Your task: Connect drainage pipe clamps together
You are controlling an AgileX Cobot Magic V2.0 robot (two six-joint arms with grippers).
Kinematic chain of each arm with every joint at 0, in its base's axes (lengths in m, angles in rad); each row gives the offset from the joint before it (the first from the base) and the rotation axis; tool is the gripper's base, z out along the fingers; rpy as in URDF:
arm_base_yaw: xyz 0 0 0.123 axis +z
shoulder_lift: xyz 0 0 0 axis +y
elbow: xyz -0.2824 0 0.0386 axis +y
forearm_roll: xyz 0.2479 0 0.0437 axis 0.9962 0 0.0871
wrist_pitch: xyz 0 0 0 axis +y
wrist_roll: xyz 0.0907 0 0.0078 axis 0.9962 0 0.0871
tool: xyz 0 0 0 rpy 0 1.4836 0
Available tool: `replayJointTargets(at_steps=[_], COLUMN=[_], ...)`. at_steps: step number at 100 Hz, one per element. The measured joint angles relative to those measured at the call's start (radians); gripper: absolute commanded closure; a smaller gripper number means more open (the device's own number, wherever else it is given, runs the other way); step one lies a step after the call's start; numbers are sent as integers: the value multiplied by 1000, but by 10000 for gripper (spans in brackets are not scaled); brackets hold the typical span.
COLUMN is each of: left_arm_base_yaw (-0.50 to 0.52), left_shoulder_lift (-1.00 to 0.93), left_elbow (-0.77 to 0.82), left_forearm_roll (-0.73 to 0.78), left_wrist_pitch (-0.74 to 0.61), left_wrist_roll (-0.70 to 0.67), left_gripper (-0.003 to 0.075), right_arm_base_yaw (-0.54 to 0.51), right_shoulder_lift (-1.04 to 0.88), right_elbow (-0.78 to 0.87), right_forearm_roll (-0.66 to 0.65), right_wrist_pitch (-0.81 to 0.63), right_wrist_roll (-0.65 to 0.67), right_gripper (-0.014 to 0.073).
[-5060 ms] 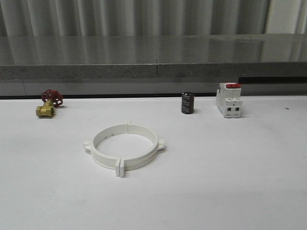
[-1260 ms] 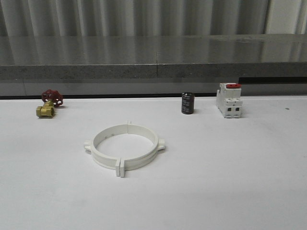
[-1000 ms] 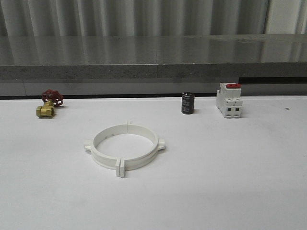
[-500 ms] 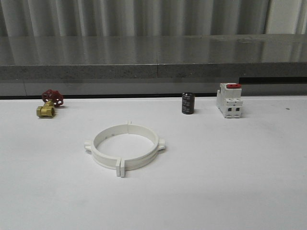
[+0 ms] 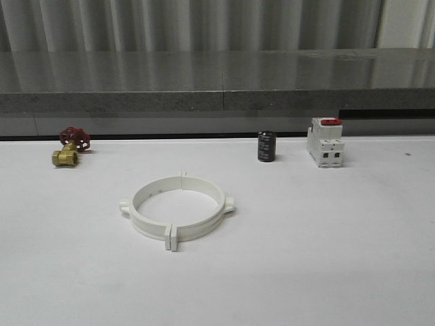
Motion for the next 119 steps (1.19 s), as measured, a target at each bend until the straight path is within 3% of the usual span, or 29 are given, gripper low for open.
replayJointTargets(at_steps=[20, 119], left_arm_base_yaw=[41, 41], left_shoulder_lift=[-19, -19], left_elbow=[0, 0], left_forearm_roll=[-4, -4], left_wrist_pitch=[14, 23], left_wrist_roll=[0, 0], left_gripper=[741, 741], right_arm_base_yaw=[0, 0], right_shoulder_lift=[0, 0], right_elbow=[0, 0], right_forearm_roll=[0, -2], right_wrist_pitch=[1, 1], right_wrist_roll=[0, -2], right_gripper=[661, 661])
